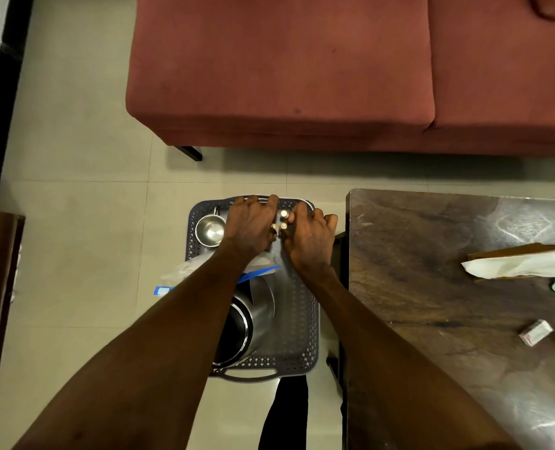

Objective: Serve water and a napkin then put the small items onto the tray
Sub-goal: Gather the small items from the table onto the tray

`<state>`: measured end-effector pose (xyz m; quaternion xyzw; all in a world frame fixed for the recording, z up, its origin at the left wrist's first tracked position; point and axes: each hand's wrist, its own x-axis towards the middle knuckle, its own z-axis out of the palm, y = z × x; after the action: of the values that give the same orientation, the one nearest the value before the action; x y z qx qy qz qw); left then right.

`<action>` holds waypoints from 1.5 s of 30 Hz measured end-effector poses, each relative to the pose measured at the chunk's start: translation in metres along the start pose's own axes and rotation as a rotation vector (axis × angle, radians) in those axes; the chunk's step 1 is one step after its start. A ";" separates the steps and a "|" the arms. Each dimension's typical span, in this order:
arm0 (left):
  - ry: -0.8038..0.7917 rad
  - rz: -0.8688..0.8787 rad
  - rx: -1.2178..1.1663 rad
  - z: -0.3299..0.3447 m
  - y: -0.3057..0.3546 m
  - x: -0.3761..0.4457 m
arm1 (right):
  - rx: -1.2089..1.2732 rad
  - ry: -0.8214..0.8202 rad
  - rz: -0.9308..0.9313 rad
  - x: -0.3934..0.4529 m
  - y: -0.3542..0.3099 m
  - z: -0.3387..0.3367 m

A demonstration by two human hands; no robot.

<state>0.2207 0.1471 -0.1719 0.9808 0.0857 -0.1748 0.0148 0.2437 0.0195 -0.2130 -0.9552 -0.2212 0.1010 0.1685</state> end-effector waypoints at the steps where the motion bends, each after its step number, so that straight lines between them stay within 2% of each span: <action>1: -0.001 0.000 -0.003 0.000 0.000 0.000 | -0.001 -0.002 0.000 0.000 0.000 0.000; 12: -0.010 0.010 -0.065 0.002 -0.002 -0.002 | -0.027 -0.047 -0.012 0.000 0.002 -0.001; 24: 0.051 0.037 -0.033 0.003 -0.004 -0.005 | -0.009 -0.090 0.011 -0.007 0.002 -0.013; 29: 0.086 0.002 -0.064 -0.007 -0.001 -0.011 | 0.082 -0.048 0.054 -0.017 0.004 -0.032; 34: 0.141 -0.111 -0.192 -0.034 0.014 -0.012 | 0.315 0.075 0.217 -0.023 0.011 -0.062; 40: 0.226 -0.132 -0.316 -0.067 0.072 -0.006 | 0.441 0.217 0.300 -0.041 0.062 -0.109; 45: 0.212 -0.046 -0.405 -0.078 0.170 -0.010 | 0.342 0.275 0.354 -0.082 0.136 -0.158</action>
<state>0.2676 -0.0176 -0.0959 0.9684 0.1427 -0.0504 0.1981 0.2670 -0.1768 -0.1074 -0.9415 -0.0056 0.0342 0.3352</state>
